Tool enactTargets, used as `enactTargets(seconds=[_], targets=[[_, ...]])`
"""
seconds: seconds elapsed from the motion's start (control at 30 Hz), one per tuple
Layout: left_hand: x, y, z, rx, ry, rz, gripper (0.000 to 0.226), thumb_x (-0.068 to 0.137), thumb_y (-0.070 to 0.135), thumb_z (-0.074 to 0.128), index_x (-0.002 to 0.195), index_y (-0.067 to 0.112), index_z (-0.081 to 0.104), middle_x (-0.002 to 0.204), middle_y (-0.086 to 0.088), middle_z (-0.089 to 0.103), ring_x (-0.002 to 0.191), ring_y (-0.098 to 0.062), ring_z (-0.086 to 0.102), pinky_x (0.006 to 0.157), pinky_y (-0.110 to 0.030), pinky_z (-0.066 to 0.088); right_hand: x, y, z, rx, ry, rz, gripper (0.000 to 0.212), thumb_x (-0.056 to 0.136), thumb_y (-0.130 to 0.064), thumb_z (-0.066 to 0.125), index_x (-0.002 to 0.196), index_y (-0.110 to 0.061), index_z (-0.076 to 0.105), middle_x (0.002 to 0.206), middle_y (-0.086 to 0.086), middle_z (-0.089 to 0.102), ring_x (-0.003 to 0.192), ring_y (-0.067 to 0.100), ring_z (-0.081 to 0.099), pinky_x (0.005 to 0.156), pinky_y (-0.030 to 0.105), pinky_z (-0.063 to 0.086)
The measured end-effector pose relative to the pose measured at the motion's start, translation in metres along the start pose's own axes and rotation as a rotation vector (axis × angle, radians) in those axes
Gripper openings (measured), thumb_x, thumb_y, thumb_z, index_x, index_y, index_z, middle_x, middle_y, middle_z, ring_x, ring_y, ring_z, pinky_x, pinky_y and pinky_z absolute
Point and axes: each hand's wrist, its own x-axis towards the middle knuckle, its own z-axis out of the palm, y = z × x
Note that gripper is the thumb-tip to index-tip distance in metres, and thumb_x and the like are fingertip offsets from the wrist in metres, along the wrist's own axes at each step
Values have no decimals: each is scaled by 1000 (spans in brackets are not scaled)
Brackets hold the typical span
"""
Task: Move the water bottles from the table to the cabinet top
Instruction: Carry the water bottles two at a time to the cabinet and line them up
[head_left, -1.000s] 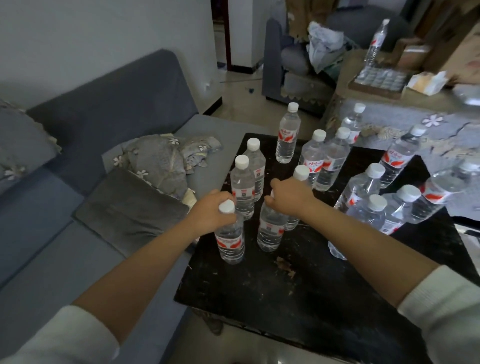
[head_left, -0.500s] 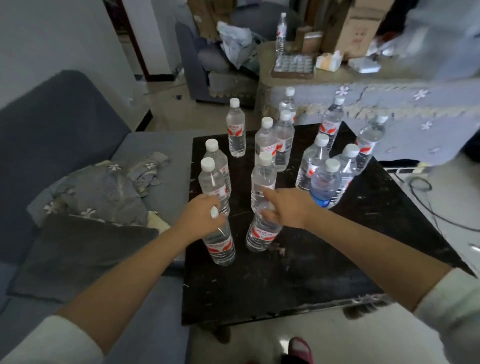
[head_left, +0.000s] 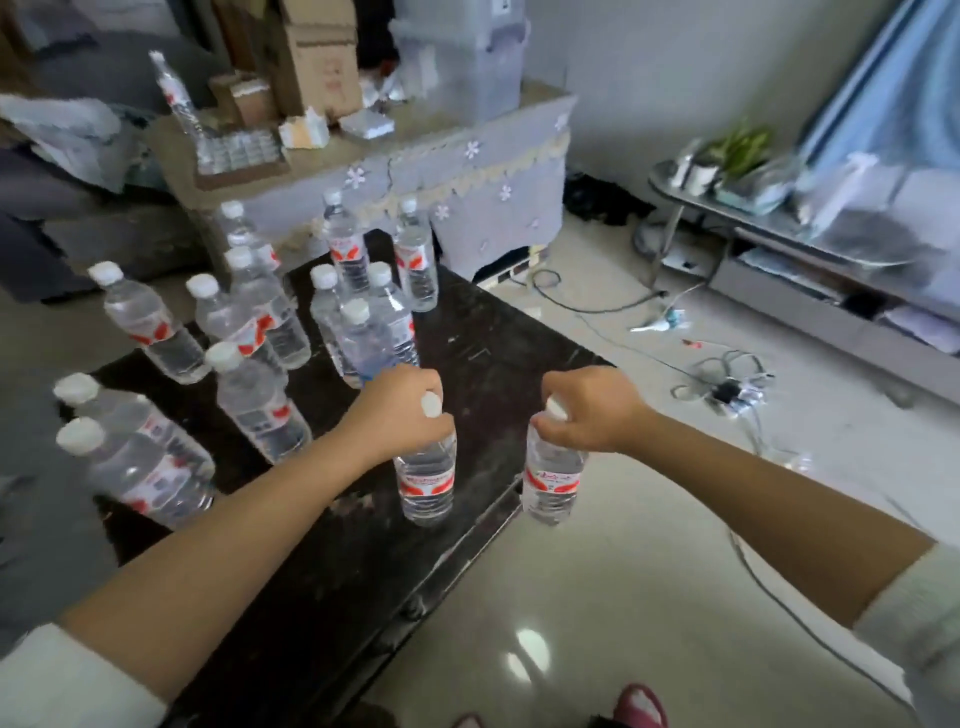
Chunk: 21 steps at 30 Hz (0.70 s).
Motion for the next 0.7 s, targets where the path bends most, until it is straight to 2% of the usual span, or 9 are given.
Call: enactTargets(seconds=[0.07, 0.1, 0.2, 0.3, 0.4, 0.53, 0.57, 0.63, 0.7], targets=[[25, 46, 15, -18, -14, 85, 12, 80, 20, 67, 85, 10, 62, 84, -3, 47, 98, -28, 56, 76, -27, 37, -32, 43, -18, 28, 109, 70, 63, 74, -59, 35, 100, -8, 62, 84, 11, 65, 74, 22, 54, 66, 25, 35], [36, 67, 23, -21, -24, 117, 14, 80, 21, 67, 87, 8, 64, 86, -3, 47, 97, -27, 56, 76, -26, 37, -45, 63, -25, 36, 137, 106, 66, 72, -60, 34, 100, -7, 63, 88, 13, 68, 77, 25, 58, 66, 23, 32], [65, 147, 51, -90, -66, 223, 12, 79, 18, 67, 81, 10, 59, 85, -4, 51, 85, -21, 52, 73, -24, 37, -91, 125, -45, 29, 159, 277, 52, 80, -52, 46, 107, -10, 61, 100, 13, 70, 94, 30, 62, 69, 27, 37], [91, 219, 79, -177, -109, 276, 16, 78, 14, 68, 74, 12, 53, 82, -5, 55, 81, -18, 51, 66, -24, 37, -132, 181, -61, 15, 195, 369, 67, 64, -57, 34, 106, -13, 62, 102, 10, 70, 99, 30, 62, 73, 29, 41], [109, 299, 114, -245, -152, 320, 19, 77, 13, 68, 69, 15, 51, 79, -5, 55, 77, -19, 50, 57, -23, 36, -176, 237, -80, 29, 256, 521, 50, 76, -49, 49, 108, -12, 63, 104, 11, 69, 101, 30, 60, 69, 25, 32], [120, 392, 154, -282, -189, 390, 13, 77, 13, 68, 75, 13, 55, 83, -4, 55, 80, -18, 49, 63, -22, 36, -230, 303, -97, 116, 360, 657, 55, 64, -47, 48, 98, -8, 66, 94, 13, 70, 90, 31, 61, 67, 24, 33], [124, 411, 163, -287, -194, 412, 10, 77, 13, 68, 78, 13, 58, 84, -3, 55, 81, -18, 49, 62, -23, 35, -243, 318, -101, 152, 390, 708, 47, 67, -44, 56, 94, -7, 66, 92, 13, 69, 87, 30, 59, 67, 24, 33], [133, 452, 180, -296, -222, 456, 11, 79, 14, 68, 88, 9, 66, 89, -3, 58, 87, -18, 52, 61, -23, 32, -271, 351, -111, 217, 455, 814, 26, 75, -27, 67, 89, -4, 66, 84, 12, 64, 80, 27, 53, 67, 25, 34], [144, 486, 192, -309, -267, 489, 18, 80, 14, 67, 95, 4, 68, 95, 0, 59, 90, -15, 53, 61, -20, 31, -293, 378, -119, 258, 492, 898, 15, 76, -16, 68, 85, -5, 65, 79, 7, 56, 78, 23, 48, 68, 25, 34]])
